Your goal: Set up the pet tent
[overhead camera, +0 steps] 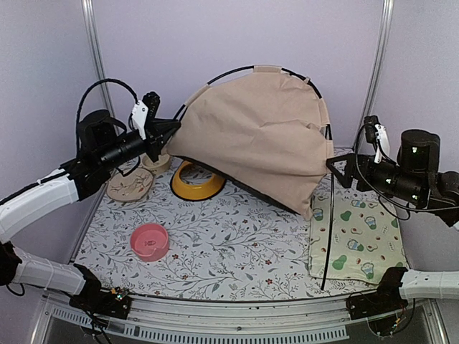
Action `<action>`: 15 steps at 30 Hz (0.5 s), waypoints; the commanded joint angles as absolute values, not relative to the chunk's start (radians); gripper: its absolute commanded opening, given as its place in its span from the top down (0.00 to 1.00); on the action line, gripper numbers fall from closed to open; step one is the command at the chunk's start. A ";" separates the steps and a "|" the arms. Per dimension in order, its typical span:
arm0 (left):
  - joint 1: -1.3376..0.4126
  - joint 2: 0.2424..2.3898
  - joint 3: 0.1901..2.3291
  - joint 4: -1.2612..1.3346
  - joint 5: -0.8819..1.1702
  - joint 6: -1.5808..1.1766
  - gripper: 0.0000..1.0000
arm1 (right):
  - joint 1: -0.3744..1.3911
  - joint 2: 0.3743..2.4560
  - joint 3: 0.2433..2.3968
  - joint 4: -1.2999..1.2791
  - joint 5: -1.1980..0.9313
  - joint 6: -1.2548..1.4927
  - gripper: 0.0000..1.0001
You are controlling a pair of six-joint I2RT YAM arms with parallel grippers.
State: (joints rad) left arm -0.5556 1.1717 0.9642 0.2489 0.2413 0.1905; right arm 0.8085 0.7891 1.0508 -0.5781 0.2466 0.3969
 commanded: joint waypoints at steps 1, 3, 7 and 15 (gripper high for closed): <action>-0.484 1.152 1.006 0.361 0.325 0.156 1.00 | 0.803 0.758 1.007 -0.655 0.150 0.508 0.13; -0.464 1.160 1.005 0.378 0.345 0.139 1.00 | 0.802 0.759 0.986 -0.648 0.069 0.518 0.15; -0.433 1.178 1.000 0.415 0.388 0.104 1.00 | 0.802 0.762 0.917 -0.582 -0.116 0.521 0.17; -0.351 1.236 0.997 0.489 0.495 0.026 1.00 | 0.803 0.784 0.808 -0.500 -0.253 0.543 0.27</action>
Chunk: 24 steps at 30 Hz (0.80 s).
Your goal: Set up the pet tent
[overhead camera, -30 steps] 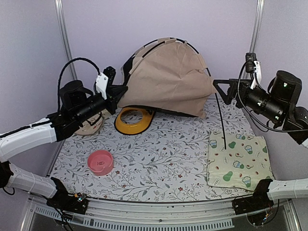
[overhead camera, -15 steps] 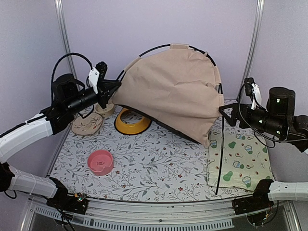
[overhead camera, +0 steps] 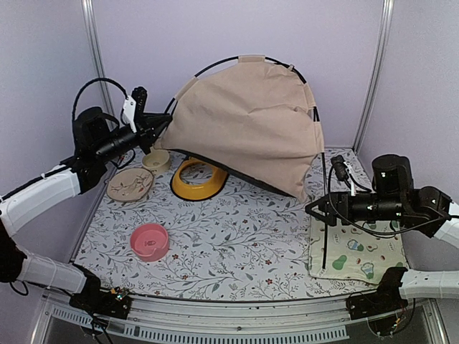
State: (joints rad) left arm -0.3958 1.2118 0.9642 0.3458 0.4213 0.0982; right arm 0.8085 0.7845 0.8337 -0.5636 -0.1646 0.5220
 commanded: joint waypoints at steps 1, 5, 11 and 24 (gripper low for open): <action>-0.342 1.247 1.002 0.489 0.513 0.023 1.00 | 0.803 0.782 0.802 -0.497 -0.256 0.544 0.29; -0.311 1.268 1.017 0.486 0.565 0.014 1.00 | 0.802 0.776 0.792 -0.526 -0.222 0.549 0.32; -0.284 1.289 1.031 0.470 0.593 0.012 1.00 | 0.802 0.787 0.793 -0.598 -0.150 0.563 0.34; -0.275 1.294 1.036 0.440 0.599 0.026 1.00 | 0.803 0.825 0.851 -0.644 -0.099 0.546 0.53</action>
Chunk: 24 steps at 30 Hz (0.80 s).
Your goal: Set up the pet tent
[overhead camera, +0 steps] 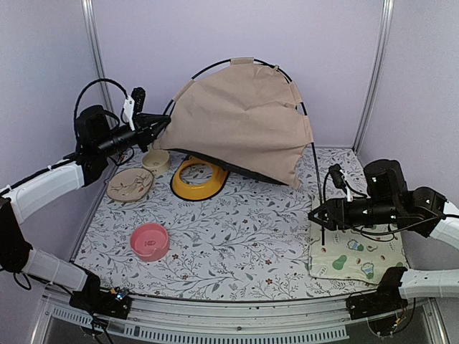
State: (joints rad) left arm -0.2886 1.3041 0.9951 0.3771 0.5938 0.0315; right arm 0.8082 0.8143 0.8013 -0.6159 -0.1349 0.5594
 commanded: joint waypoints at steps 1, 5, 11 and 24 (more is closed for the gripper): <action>-0.275 1.295 1.036 0.438 0.595 0.029 1.00 | 0.802 0.830 0.861 -0.652 -0.096 0.539 0.56; -0.271 1.297 1.037 0.435 0.591 0.039 1.00 | 0.804 0.848 0.892 -0.691 -0.075 0.523 0.70; -0.268 1.320 1.054 0.431 0.603 0.036 1.00 | 0.802 0.879 0.922 -0.695 -0.091 0.493 0.96; -0.271 1.441 1.206 0.440 0.647 -0.010 1.00 | 0.803 0.791 1.047 -0.679 -0.111 0.396 1.00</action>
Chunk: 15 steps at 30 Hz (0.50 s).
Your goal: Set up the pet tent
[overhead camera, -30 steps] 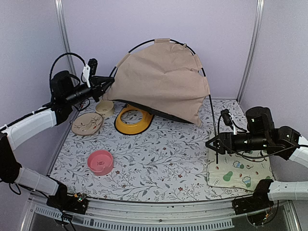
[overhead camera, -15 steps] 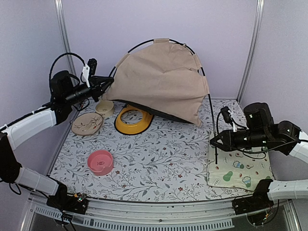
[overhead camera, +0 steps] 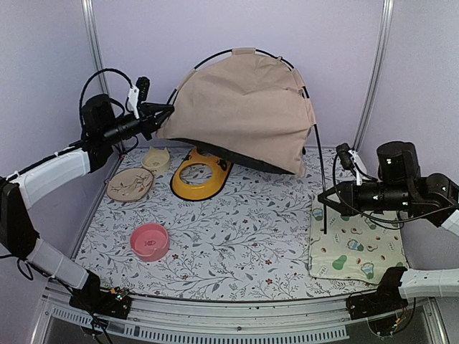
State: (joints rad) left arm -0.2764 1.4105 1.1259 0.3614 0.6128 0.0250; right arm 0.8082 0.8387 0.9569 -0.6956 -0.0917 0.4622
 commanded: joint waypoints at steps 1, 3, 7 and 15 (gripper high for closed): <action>-0.274 1.458 1.222 0.445 0.653 -0.024 1.00 | 0.803 0.790 1.069 -0.688 -0.122 0.388 1.00; -0.286 1.493 1.253 0.454 0.657 -0.038 1.00 | 0.802 0.792 1.093 -0.700 -0.144 0.363 1.00; -0.318 1.589 1.321 0.457 0.622 -0.057 1.00 | 0.802 0.798 1.099 -0.682 -0.182 0.353 1.00; -0.352 1.713 1.355 0.497 0.415 -0.126 0.51 | 0.805 0.860 1.021 -0.518 -0.229 0.421 1.00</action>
